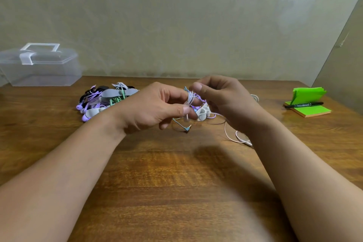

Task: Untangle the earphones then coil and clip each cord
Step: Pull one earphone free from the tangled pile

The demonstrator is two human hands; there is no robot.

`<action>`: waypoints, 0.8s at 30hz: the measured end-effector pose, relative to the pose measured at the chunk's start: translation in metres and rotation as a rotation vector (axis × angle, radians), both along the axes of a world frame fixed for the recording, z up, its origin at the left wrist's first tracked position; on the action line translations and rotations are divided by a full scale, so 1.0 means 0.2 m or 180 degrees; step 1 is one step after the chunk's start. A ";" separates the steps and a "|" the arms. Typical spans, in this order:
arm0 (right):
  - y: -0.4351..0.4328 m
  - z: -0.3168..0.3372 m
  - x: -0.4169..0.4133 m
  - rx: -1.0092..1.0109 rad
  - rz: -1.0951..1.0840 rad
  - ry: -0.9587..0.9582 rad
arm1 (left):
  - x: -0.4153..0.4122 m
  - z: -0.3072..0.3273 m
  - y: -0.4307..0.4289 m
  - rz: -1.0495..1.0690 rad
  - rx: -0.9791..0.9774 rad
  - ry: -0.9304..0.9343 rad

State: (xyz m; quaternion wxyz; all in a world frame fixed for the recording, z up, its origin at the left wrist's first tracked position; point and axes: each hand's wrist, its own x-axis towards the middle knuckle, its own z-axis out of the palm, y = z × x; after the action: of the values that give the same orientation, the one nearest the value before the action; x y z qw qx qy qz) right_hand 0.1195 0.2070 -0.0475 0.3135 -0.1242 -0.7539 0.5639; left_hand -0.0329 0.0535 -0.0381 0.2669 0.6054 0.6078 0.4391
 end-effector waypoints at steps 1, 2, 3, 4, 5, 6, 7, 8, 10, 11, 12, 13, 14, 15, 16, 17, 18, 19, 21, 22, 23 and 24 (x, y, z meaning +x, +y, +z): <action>0.00 -0.01 0.00 -0.0209 0.0189 -0.0014 | 0.01 0.00 -0.01 -0.0074 -0.0014 -0.0134; 0.00 -0.02 -0.01 -0.0456 0.0394 0.0001 | 0.01 0.01 -0.01 -0.0177 -0.0028 -0.0270; 0.00 -0.03 -0.02 -0.0701 0.0560 0.0021 | 0.01 0.01 -0.02 -0.0286 -0.0032 -0.0452; -0.01 -0.04 -0.03 -0.0860 0.0656 0.0013 | 0.00 0.01 -0.02 -0.0376 -0.0022 -0.0688; -0.02 -0.06 -0.03 -0.0899 0.0696 -0.0026 | -0.01 0.01 -0.02 -0.0434 0.0011 -0.0946; -0.02 -0.07 -0.04 -0.0841 0.0720 -0.0096 | -0.02 0.01 -0.02 -0.0431 0.0072 -0.1178; -0.03 -0.08 -0.05 -0.0731 0.0735 -0.0195 | -0.03 0.01 -0.01 -0.0357 0.0142 -0.1351; -0.04 -0.09 -0.06 -0.0594 0.0725 -0.0307 | -0.04 0.01 -0.01 -0.0227 0.0210 -0.1445; -0.06 -0.10 -0.07 -0.0271 0.0619 -0.0537 | -0.06 0.00 0.01 0.0072 0.0317 -0.1448; -0.07 -0.09 -0.07 -0.0060 0.0517 -0.0658 | -0.06 0.00 0.02 0.0214 0.0351 -0.1417; -0.08 -0.09 -0.07 0.0165 0.0408 -0.0777 | -0.07 -0.01 0.03 0.0344 0.0385 -0.1394; -0.09 -0.09 -0.08 0.0335 0.0322 -0.0887 | -0.07 -0.01 0.03 0.0453 0.0423 -0.1370; -0.11 -0.08 -0.08 0.0424 0.0288 -0.0977 | -0.08 -0.02 0.03 0.0553 0.0461 -0.1330; -0.12 -0.09 -0.08 0.0458 0.0289 -0.1050 | -0.08 -0.02 0.04 0.0650 0.0501 -0.1246; -0.13 -0.09 -0.08 0.0467 0.0307 -0.1111 | -0.08 -0.03 0.04 0.0751 0.0523 -0.1104; -0.14 -0.08 -0.08 0.0486 0.0300 -0.1157 | -0.08 -0.03 0.04 0.0864 0.0536 -0.0919; -0.15 -0.08 -0.08 0.0584 0.0227 -0.1190 | -0.07 -0.03 0.04 0.0963 0.0549 -0.0745; -0.15 -0.06 -0.07 0.0779 0.0096 -0.1210 | -0.05 -0.03 0.05 0.1039 0.0564 -0.0611; -0.14 -0.05 -0.07 0.1351 -0.0265 -0.1226 | -0.03 -0.04 0.04 0.1093 0.0562 -0.0428; -0.14 -0.04 -0.07 0.1558 -0.0434 -0.1211 | -0.03 -0.04 0.04 0.1066 0.0519 -0.0334; -0.13 -0.04 -0.07 0.1641 -0.0560 -0.1175 | -0.03 -0.05 0.04 0.1017 0.0446 -0.0238; -0.13 -0.04 -0.07 0.1646 -0.0634 -0.1101 | -0.03 -0.05 0.04 0.0969 0.0366 -0.0137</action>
State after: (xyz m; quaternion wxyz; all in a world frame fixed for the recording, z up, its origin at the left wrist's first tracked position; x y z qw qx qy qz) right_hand 0.1054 0.1815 -0.0554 0.2555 -0.2076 -0.8983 0.2909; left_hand -0.0386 0.0614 -0.0475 0.1752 0.5111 0.6605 0.5214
